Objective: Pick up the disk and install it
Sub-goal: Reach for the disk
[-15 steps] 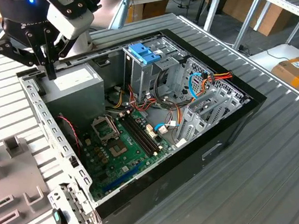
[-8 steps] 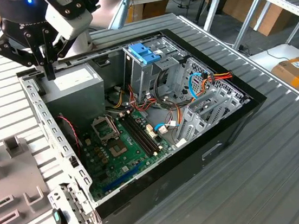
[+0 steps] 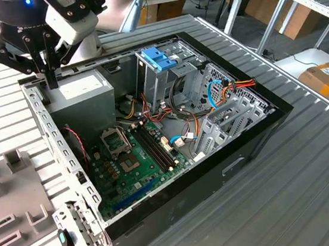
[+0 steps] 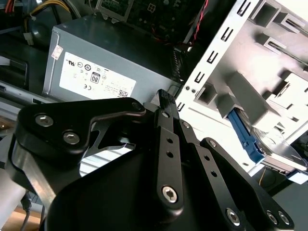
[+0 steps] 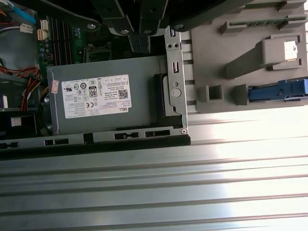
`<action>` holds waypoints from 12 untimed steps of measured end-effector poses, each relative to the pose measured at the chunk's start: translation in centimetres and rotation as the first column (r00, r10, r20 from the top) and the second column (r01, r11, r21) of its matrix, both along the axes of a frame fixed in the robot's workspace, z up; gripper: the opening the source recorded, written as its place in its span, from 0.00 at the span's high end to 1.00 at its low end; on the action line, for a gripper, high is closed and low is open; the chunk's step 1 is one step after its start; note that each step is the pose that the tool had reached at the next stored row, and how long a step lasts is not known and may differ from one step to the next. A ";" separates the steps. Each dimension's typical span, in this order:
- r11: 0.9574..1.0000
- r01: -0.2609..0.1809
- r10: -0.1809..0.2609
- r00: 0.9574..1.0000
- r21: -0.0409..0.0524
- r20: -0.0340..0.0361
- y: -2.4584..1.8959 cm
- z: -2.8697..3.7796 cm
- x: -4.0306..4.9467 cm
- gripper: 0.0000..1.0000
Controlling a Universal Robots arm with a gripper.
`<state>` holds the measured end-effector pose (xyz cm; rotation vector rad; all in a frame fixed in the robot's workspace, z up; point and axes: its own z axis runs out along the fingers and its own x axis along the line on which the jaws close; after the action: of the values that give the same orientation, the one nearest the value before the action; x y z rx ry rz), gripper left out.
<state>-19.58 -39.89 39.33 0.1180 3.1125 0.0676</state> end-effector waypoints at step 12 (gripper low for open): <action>1.000 0.000 0.000 1.000 0.000 0.000 0.00 0.00 -0.68 0.90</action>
<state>-20.25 -39.89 39.33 0.1181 3.1125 0.0676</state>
